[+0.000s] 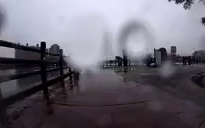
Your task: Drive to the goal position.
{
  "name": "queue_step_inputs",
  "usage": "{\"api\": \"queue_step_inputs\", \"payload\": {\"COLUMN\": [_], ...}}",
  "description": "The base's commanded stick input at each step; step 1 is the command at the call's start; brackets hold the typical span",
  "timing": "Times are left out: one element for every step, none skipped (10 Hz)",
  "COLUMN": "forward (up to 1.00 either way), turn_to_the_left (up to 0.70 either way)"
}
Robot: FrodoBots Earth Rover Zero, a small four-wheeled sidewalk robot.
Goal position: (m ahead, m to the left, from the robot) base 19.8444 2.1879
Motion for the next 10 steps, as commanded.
{"api": "queue_step_inputs", "payload": {"forward": [0.84, 0.01, -0.62, 0.67, 0.01, -0.65, 0.00, 0.00, 0.00, 0.00], "turn_to_the_left": [0.00, 0.00, 0.00, 0.00, 0.00, 0.00, 0.00, 0.00, 0.00, 0.00]}}
